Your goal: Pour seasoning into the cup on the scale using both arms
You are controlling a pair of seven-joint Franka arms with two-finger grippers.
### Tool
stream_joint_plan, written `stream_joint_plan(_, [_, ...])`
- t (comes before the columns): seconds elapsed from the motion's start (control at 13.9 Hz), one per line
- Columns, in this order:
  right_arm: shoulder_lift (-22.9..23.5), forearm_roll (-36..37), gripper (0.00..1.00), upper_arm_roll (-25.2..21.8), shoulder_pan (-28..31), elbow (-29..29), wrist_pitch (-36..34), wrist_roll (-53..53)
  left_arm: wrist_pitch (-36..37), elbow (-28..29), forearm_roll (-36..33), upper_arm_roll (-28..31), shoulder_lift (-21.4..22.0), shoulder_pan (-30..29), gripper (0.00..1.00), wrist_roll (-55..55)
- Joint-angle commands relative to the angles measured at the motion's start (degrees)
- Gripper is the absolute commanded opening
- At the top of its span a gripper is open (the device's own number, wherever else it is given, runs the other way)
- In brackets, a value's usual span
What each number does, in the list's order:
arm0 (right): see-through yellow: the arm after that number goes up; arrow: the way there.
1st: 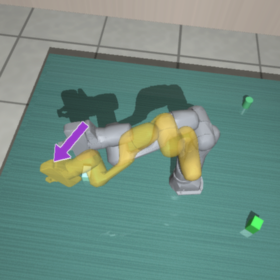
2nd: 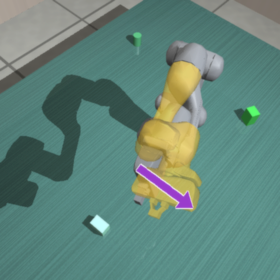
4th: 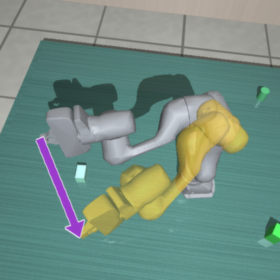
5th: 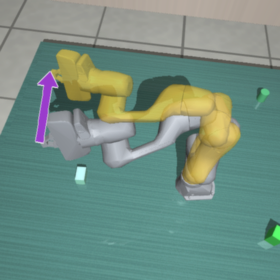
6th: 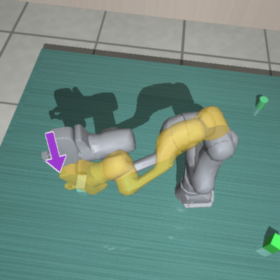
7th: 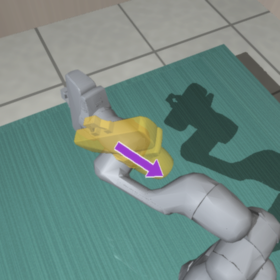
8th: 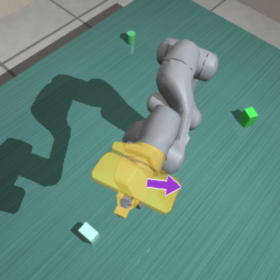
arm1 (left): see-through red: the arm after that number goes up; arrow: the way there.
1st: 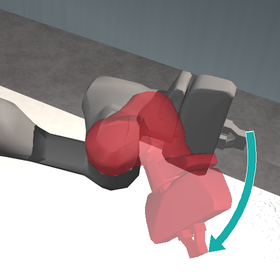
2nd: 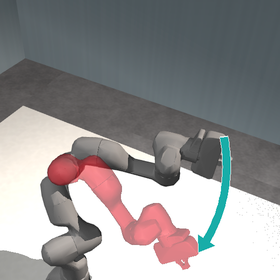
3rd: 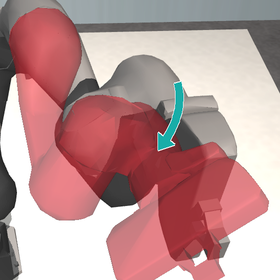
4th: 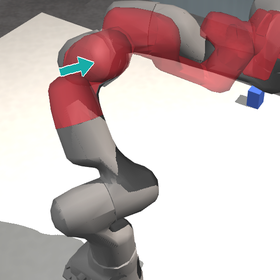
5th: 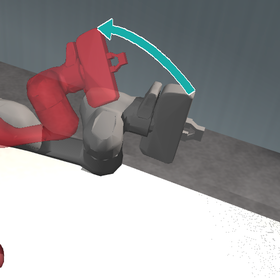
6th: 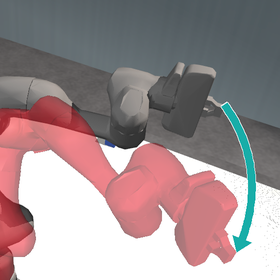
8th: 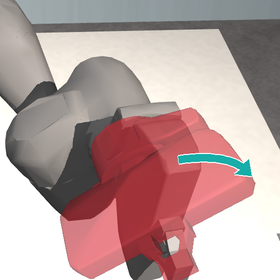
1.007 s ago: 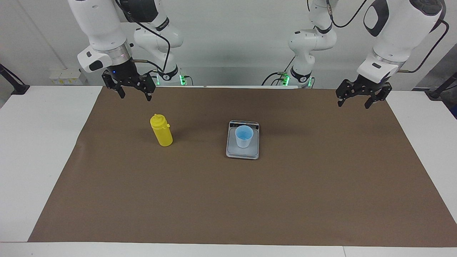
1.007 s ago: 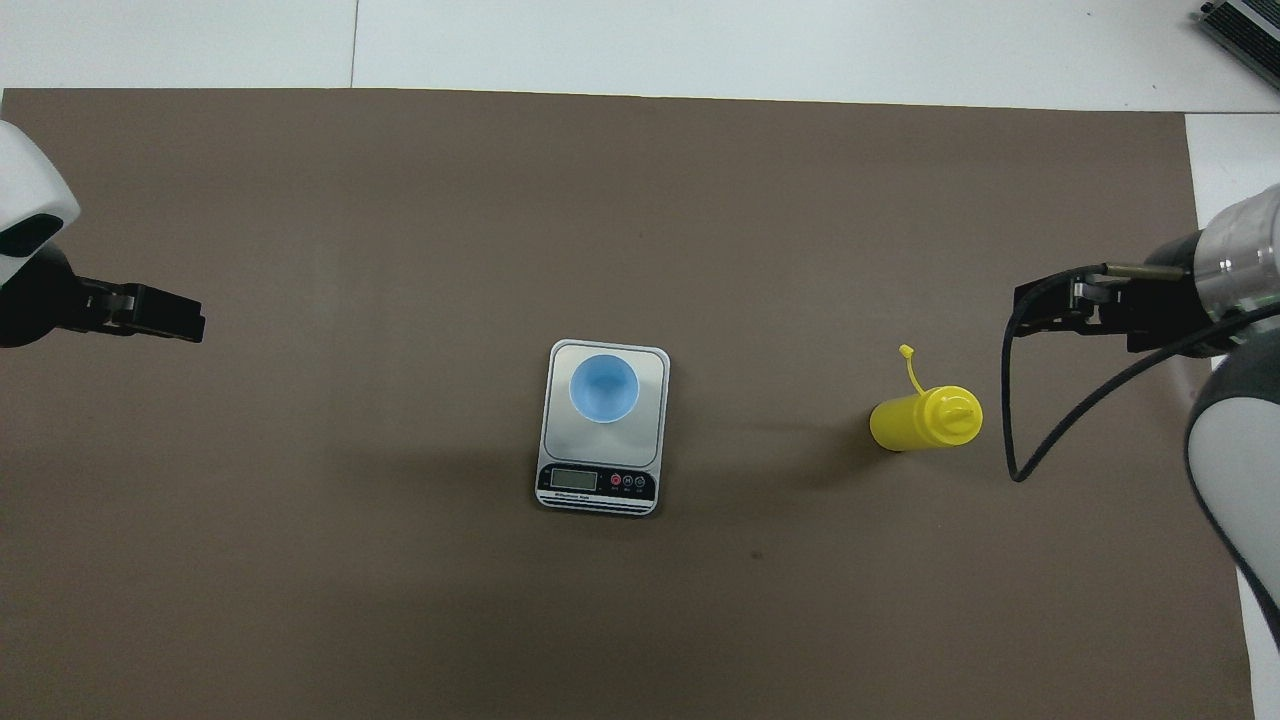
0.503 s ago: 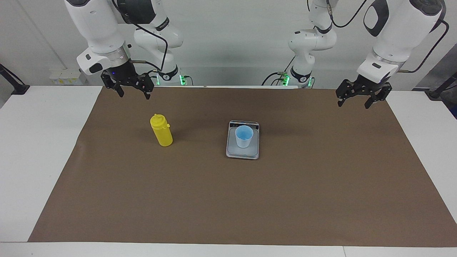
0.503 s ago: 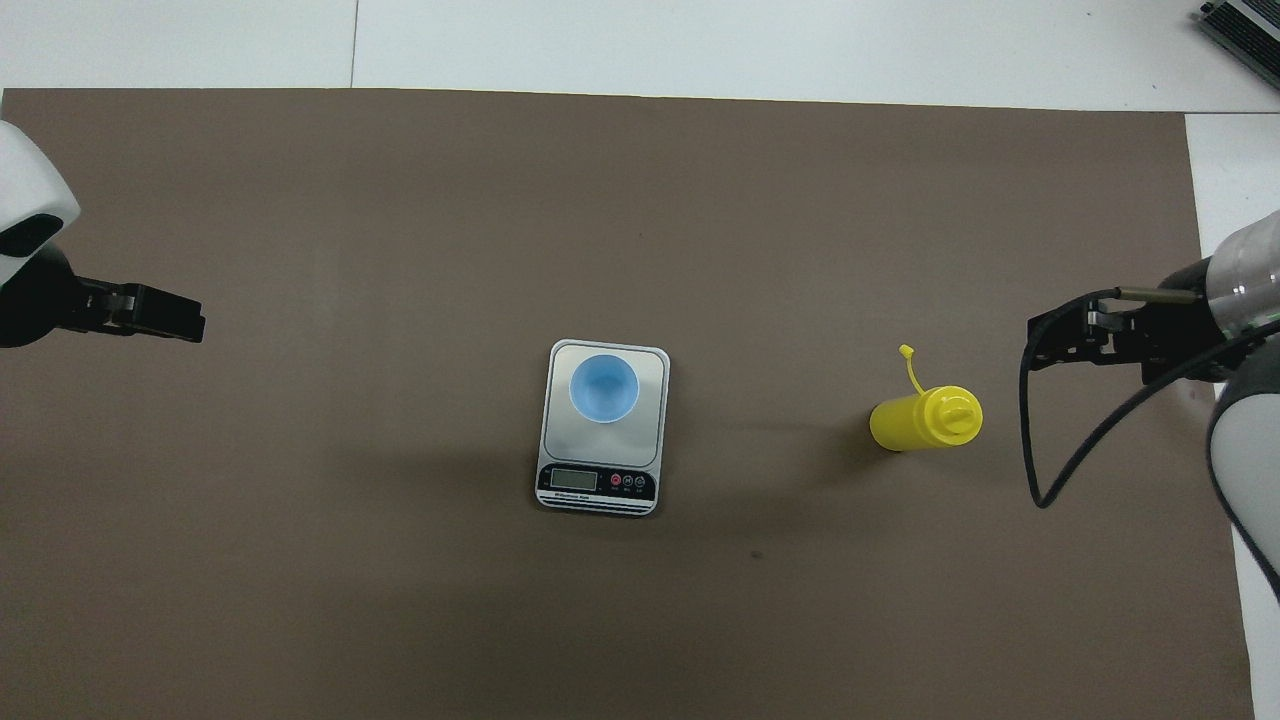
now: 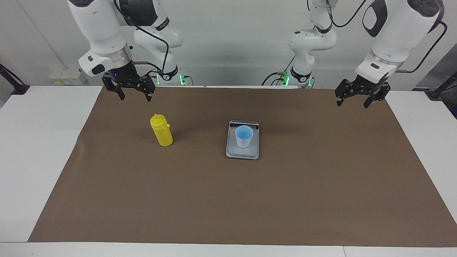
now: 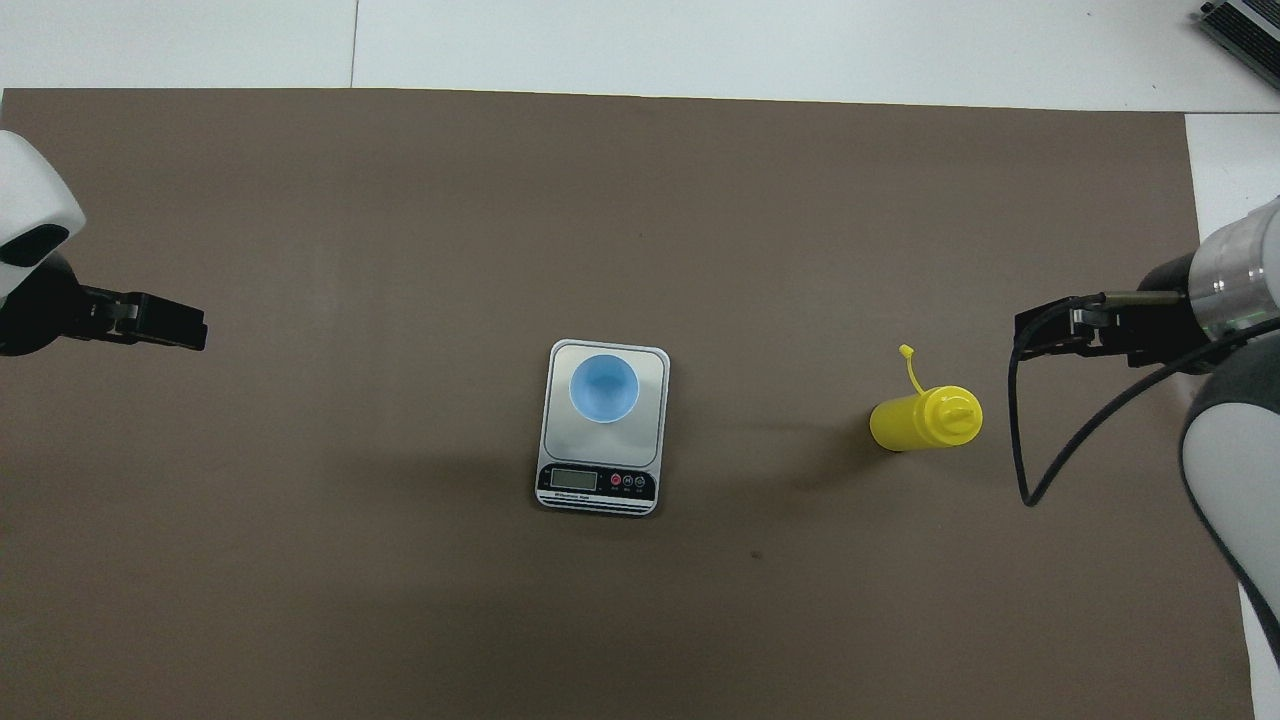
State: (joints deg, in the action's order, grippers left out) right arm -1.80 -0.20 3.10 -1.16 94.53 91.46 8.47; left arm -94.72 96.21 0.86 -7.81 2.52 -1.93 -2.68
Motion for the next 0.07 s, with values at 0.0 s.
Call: stream_joint_plan(0.0, [-1.63,0.20,1.00,0.15,0.28,2.15,1.62,-1.62,-1.44,2.31,0.63,0.34,1.88,0.35,1.00,0.05])
